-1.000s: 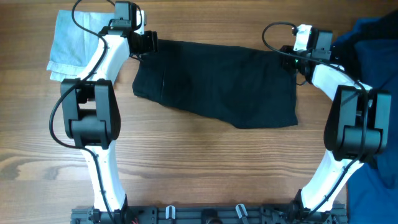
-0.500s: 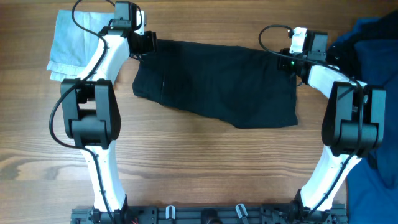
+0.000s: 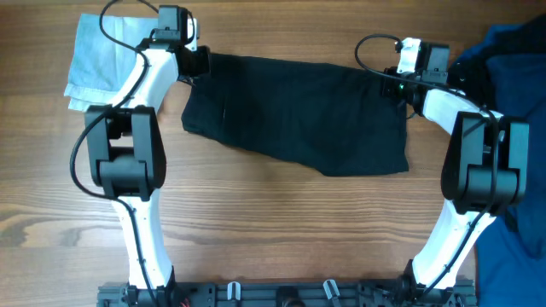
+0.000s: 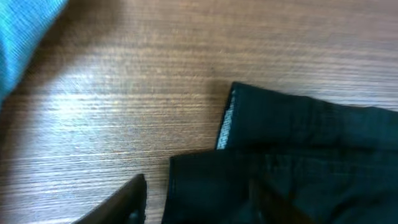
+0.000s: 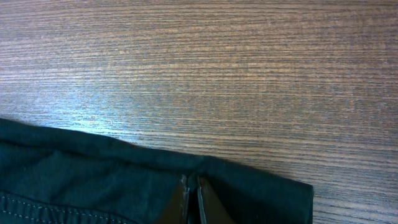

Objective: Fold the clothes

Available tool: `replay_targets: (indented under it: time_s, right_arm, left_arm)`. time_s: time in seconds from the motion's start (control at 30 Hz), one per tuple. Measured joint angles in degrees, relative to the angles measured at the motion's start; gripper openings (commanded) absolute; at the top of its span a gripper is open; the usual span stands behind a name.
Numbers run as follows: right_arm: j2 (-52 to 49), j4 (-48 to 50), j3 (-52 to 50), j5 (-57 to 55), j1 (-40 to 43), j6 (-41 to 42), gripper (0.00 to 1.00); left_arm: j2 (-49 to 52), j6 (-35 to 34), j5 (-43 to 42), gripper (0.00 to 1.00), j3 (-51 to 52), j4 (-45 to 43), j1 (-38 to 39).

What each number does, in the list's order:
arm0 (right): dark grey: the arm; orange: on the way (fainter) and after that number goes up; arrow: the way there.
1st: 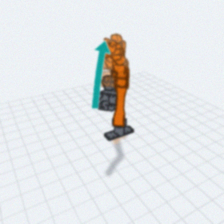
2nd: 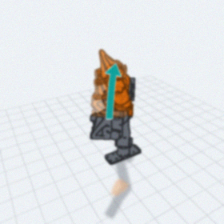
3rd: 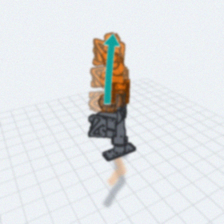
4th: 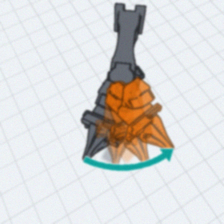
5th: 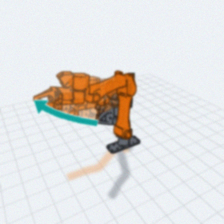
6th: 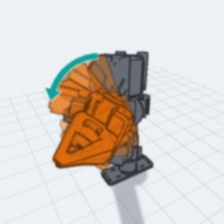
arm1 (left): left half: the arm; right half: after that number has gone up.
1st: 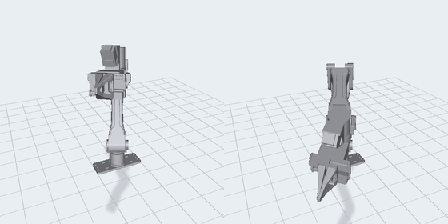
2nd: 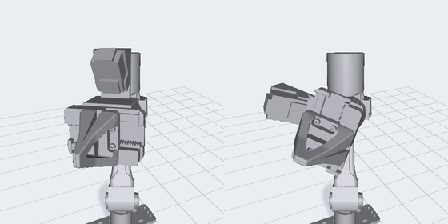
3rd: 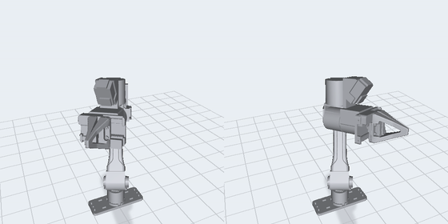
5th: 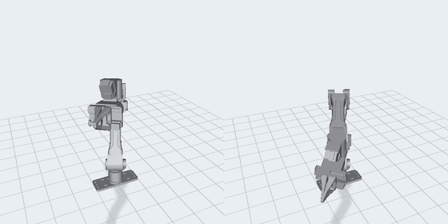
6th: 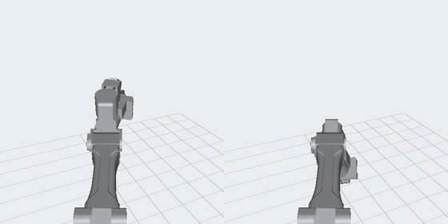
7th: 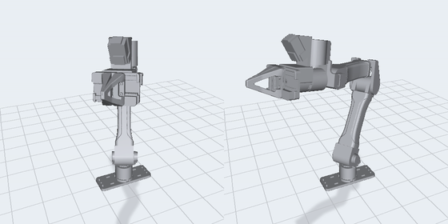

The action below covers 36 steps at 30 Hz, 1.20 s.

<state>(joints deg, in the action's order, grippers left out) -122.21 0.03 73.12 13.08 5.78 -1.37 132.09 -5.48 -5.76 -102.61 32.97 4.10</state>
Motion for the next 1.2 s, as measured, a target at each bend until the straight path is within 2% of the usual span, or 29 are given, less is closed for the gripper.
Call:
replay_targets:
  time_s: [0.1,0.13,0.17,0.2,0.3,0.33,0.37,0.4,0.63,0.7,0.83,0.9,1.07,1.2]
  right_arm:
    - [0.0,0.0,0.0,0.0,0.0,0.0,0.04]
    - [0.0,0.0,0.0,0.0,0.0,0.0,0.05]
    - [0.0,0.0,0.0,0.0,0.0,0.0,0.06]
    - [0.0,-0.1,0.0,0.0,0.0,0.0,0.06]
    - [0.0,-0.1,0.0,0.0,0.0,0.0,0.06]
    - [0.0,-0.1,0.0,0.0,0.0,0.0,0.06]
    - [0.0,-0.2,0.0,0.0,0.0,0.0,0.04]
    - [0.0,-0.2,0.0,0.0,0.0,0.0,0.04]
    - [0.3,-0.1,0.0,0.0,0.0,0.3,0.04]
    - [3.2,-2.4,0.0,0.0,0.0,1.4,0.04]
    - [17.7,-14.5,0.2,0.4,-0.1,2.3,0.04]
    - [21.5,-20.7,0.4,0.5,-0.1,2.6,0.04]
    - [32.4,-43.1,0.4,2.0,-0.1,2.8,0.04]
    - [36.7,-59.5,0.5,2.6,-0.1,2.8,0.05]
  left_arm:
    - [1.3,0.2,0.1,0.37,0.0,0.2,0.0]
    - [1.3,0.2,0.1,0.40,0.0,0.2,0.0]
    - [1.3,0.2,-0.1,0.57,0.0,0.2,0.0]
    - [1.3,0.2,-0.3,0.58,0.0,0.3,0.0]
    - [1.3,0.1,-0.3,0.44,0.0,0.5,0.0]
    - [1.3,0.2,-0.3,0.35,0.0,1.0,0.0]
    - [1.3,0.2,-0.3,0.16,0.0,1.5,0.0]
    - [1.3,0.1,-0.5,0.04,0.0,1.7,0.0]
    - [0.4,0.2,-0.7,0.04,0.0,2.7,-0.1]
    - [-2.3,0.2,-0.7,0.04,0.0,3.5,-0.1]
    - [-12.2,0.2,-1.0,0.04,-0.2,8.4,-0.1]
    - [-14.1,0.2,-1.0,0.04,-0.3,14.5,-0.1]
    - [-19.4,0.0,-1.0,0.04,-0.2,30.8,-0.1]
    - [-24.9,-2.3,-2.6,0.04,-0.2,38.8,-0.1]
